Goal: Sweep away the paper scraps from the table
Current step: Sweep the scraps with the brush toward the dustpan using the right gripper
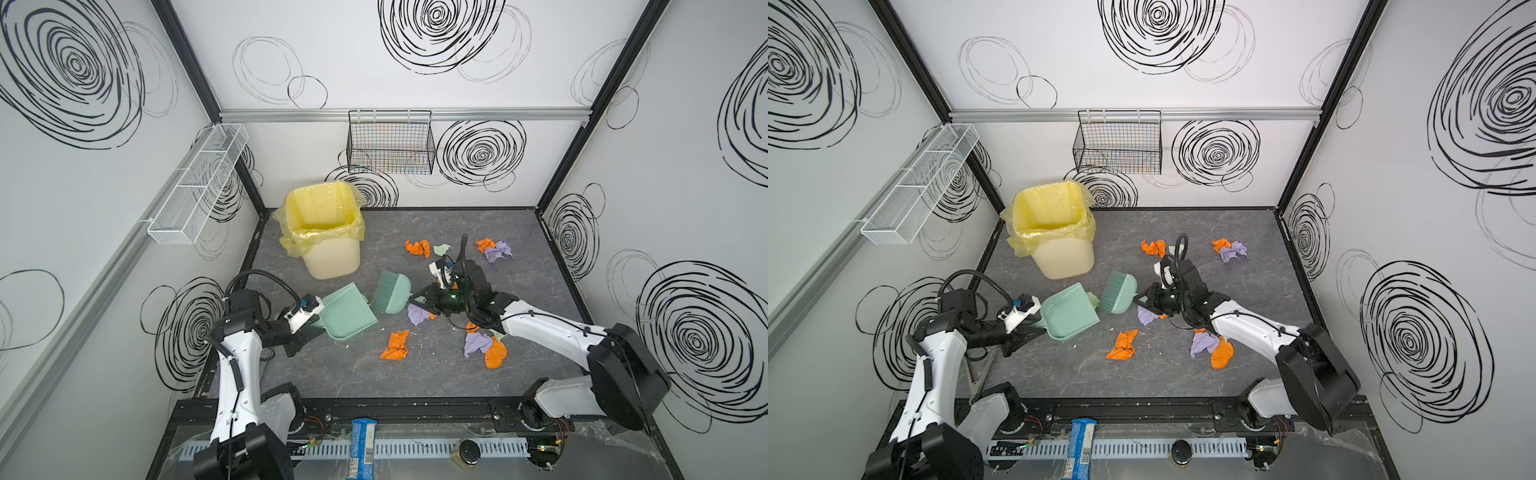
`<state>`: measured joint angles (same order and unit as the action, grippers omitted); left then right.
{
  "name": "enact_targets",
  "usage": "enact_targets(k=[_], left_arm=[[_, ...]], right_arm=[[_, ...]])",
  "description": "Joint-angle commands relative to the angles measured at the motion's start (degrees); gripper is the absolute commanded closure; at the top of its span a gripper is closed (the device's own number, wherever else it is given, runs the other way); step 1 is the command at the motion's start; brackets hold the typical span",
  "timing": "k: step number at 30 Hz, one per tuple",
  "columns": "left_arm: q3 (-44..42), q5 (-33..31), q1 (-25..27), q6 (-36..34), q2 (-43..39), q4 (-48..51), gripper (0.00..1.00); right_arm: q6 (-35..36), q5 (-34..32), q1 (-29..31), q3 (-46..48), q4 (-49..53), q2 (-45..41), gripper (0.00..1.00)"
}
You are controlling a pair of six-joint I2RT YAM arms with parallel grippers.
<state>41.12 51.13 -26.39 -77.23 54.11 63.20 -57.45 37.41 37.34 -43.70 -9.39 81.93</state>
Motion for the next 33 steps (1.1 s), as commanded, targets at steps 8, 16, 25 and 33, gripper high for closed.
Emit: enact_targets(k=[8, 16, 25, 33], left_arm=[[2.73, 3.8, -2.94, -6.3, 1.2, 7.11, 1.0], [2.16, 3.36, -3.06, -6.95, 1.56, 6.69, 1.0], [0.94, 2.83, -3.23, -7.2, 1.01, 5.81, 1.0], [0.27, 3.61, -3.18, -7.04, 2.01, 4.85, 1.0]], right_arm=[[-4.42, 3.43, 5.62, -10.42, -12.17, 15.44, 1.0], [-4.84, 8.92, 6.65, -11.05, -14.42, 24.78, 1.0], [6.48, 8.48, 1.41, -6.26, 1.35, 18.97, 1.0], [15.66, 8.26, -9.28, 6.32, 14.24, 5.34, 1.0]])
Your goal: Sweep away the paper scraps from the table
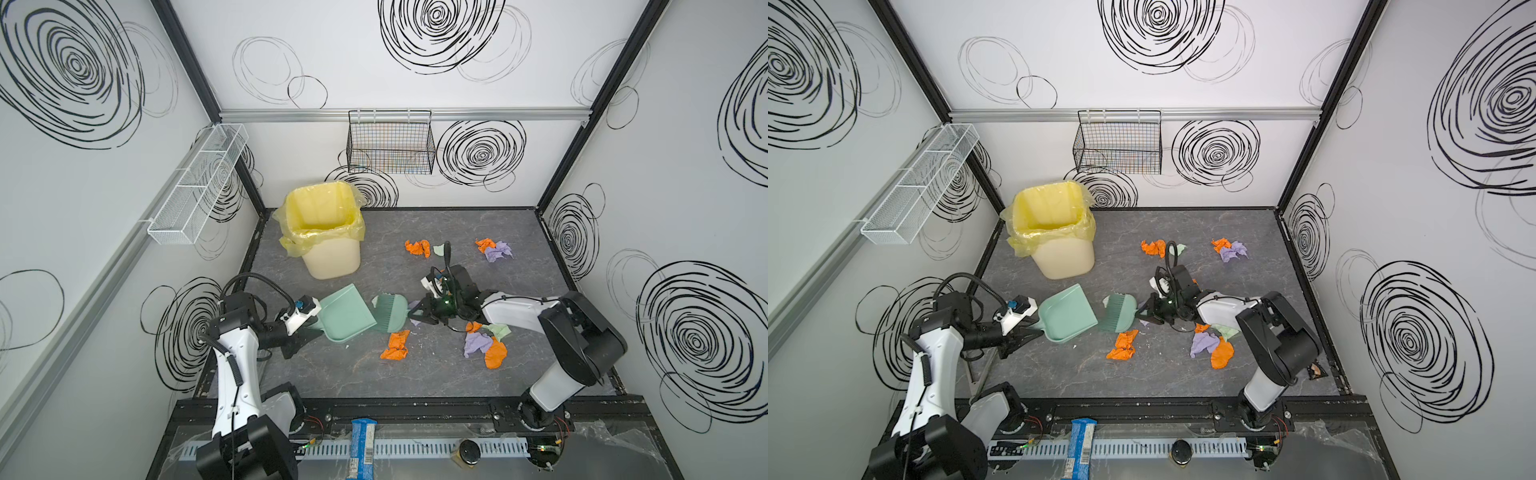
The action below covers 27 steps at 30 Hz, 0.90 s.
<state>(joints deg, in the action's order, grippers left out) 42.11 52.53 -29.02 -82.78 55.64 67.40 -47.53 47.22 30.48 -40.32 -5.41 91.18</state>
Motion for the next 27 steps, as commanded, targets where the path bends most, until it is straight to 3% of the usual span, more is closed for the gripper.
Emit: enact_targets(k=[1, 5, 9, 12, 16, 22, 27], left_arm=[[-0.8, 2.34, -0.59, -1.42, 0.68, 0.47, 1.0], [-0.89, 2.74, -0.5, -1.5, 1.14, 0.15, 1.0], [-1.06, 2.93, -0.43, -0.85, 1.05, -0.7, 1.0], [-1.13, 3.09, -0.39, -0.7, 0.97, -0.78, 1.0], [-1.37, 3.54, -0.32, -0.36, 1.03, -0.91, 1.0], [-1.66, 2.68, -0.21, -0.85, 1.18, -0.16, 1.0], [-2.47, 2.94, -0.31, -0.7, 0.53, -0.2, 1.0]], right_arm=[[6.92, -1.97, -3.77, 3.82, 12.57, -6.13, 1.0], [8.34, -1.45, -7.53, 4.49, 18.22, -15.56, 1.0], [6.31, -0.96, -9.01, -0.5, 19.56, -22.38, 1.0], [2.77, -2.44, -9.9, -4.73, 14.73, -24.48, 1.0], [-7.06, -9.94, -11.13, -7.08, 1.37, -24.26, 1.0], [-17.86, -16.76, -12.36, -14.6, -14.22, -9.83, 1.0], [-25.37, -16.7, -13.95, -25.99, -21.0, 7.68, 1.0]])
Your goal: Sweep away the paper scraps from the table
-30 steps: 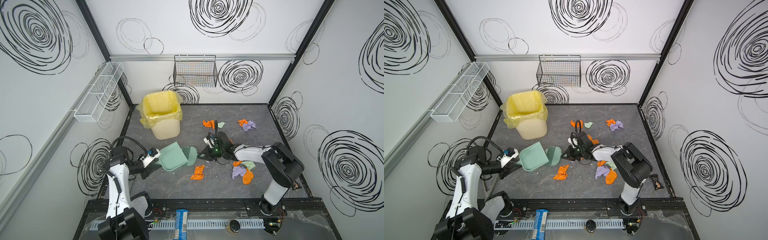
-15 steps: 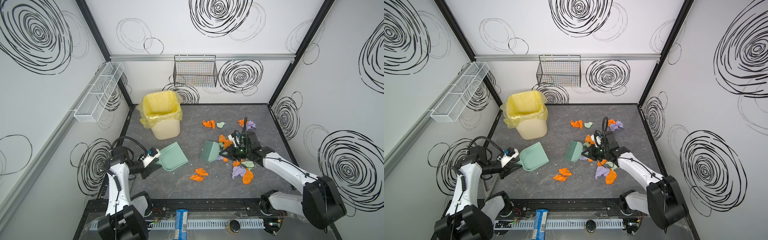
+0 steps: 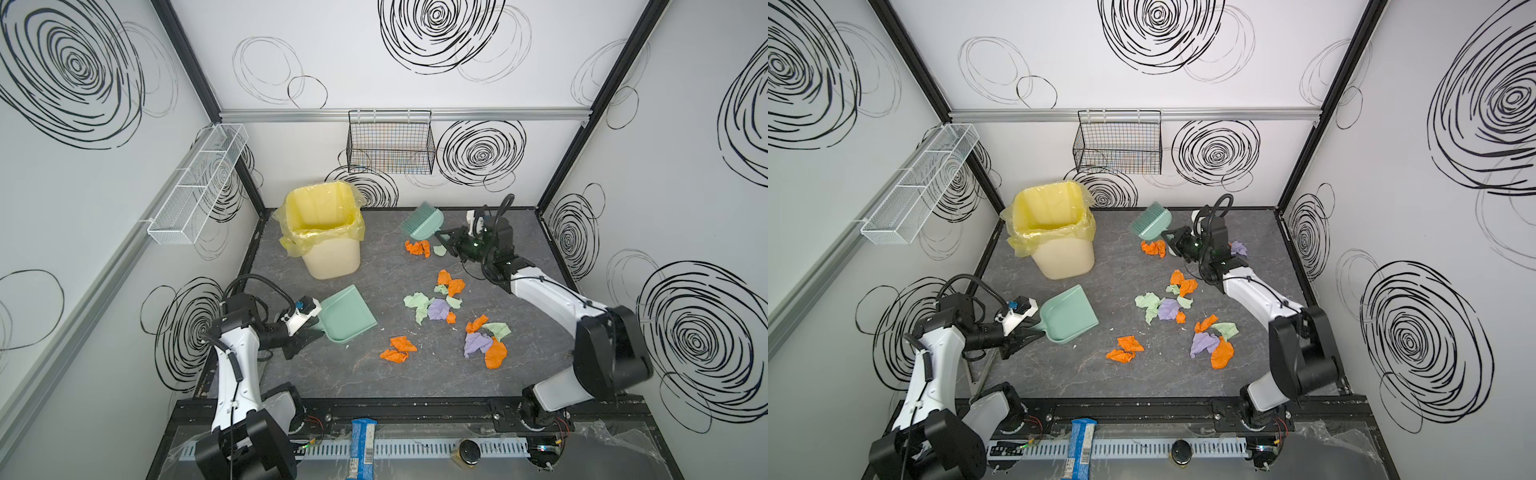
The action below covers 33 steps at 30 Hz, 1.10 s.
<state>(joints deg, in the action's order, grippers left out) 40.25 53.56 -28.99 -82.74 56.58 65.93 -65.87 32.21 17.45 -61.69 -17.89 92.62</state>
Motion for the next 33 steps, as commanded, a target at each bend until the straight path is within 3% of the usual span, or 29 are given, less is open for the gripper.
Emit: enact_targets(k=[1, 6, 14, 21, 33], left_arm=[[-0.61, 2.11, -0.34, -0.63, -0.36, 1.3, 1.0], [-0.45, 2.6, -0.31, -0.7, -0.24, 1.7, 1.0], [-0.95, 2.15, -0.32, -0.75, 0.1, 0.44, 1.0], [-0.17, 2.69, -0.35, -1.18, 1.66, 0.55, 1.0], [-1.14, 2.22, -0.18, -0.72, 1.37, -0.72, 1.0]], right_arm=[[-8.02, -1.03, -1.38, -6.54, -9.65, 9.5, 1.0], [-10.86, -4.38, -2.52, -12.83, -10.26, 20.78, 1.0], [-10.86, -5.52, -4.69, -3.88, -11.13, 20.94, 1.0], [-10.62, -0.49, -6.66, 10.77, -14.46, 12.15, 1.0], [2.01, 3.13, -8.32, 34.64, 0.27, -17.32, 1.0]])
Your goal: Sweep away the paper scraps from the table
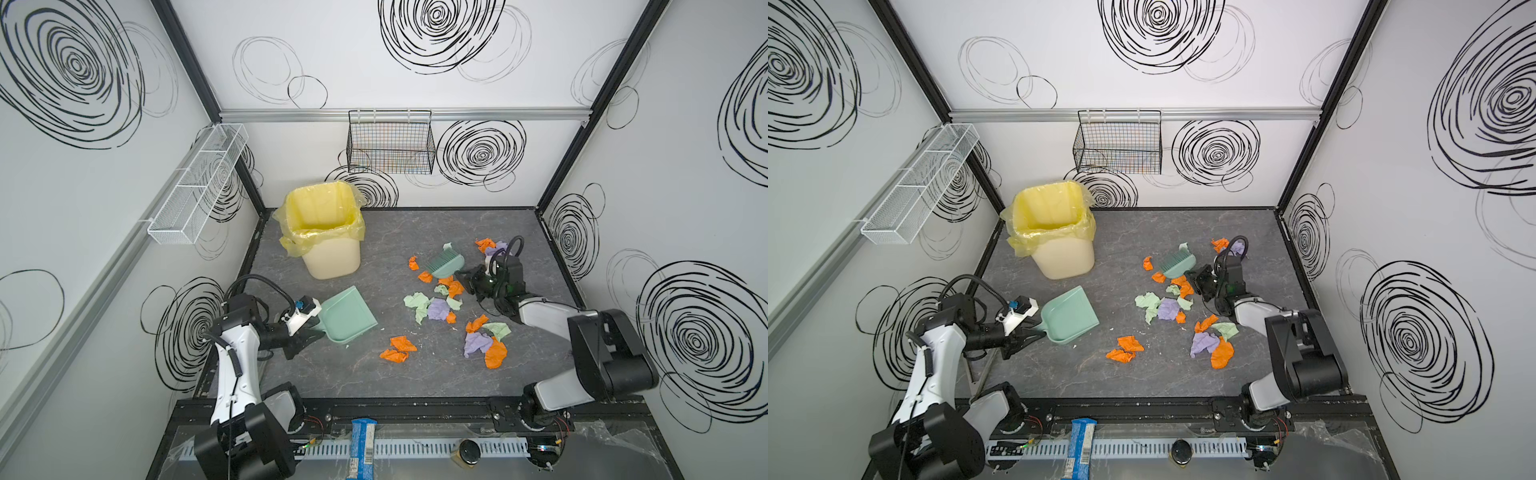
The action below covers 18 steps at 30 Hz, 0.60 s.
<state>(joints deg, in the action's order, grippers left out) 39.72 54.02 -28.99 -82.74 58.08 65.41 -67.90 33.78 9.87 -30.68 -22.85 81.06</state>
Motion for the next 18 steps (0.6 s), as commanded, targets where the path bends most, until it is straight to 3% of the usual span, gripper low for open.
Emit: enact_targets(k=[1, 5, 9, 13, 18], left_arm=[[-0.66, 1.79, -0.03, -0.36, -0.06, -0.6, 1.0], [-0.28, 2.39, 0.47, 0.5, 0.79, -1.17, 1.0], [0.26, 3.19, 0.78, 1.15, 1.17, -0.9, 1.0], [-0.08, 2.87, 0.92, 1.77, 0.36, -1.22, 1.0], [-0.66, 1.9, 0.93, 2.1, -1.18, -1.07, 1.0]], right_arm=[[4.7, 1.88, -1.06, 4.74, 7.33, -9.05, 1.0], [7.66, -1.02, -1.58, 2.27, 17.62, -20.83, 1.0], [5.02, -5.28, -1.76, -1.04, 15.74, -26.63, 1.0], [1.88, -4.29, -1.5, -6.97, 9.96, -19.23, 1.0], [-1.05, -5.09, 2.51, -19.48, 4.51, -2.0, 1.0]])
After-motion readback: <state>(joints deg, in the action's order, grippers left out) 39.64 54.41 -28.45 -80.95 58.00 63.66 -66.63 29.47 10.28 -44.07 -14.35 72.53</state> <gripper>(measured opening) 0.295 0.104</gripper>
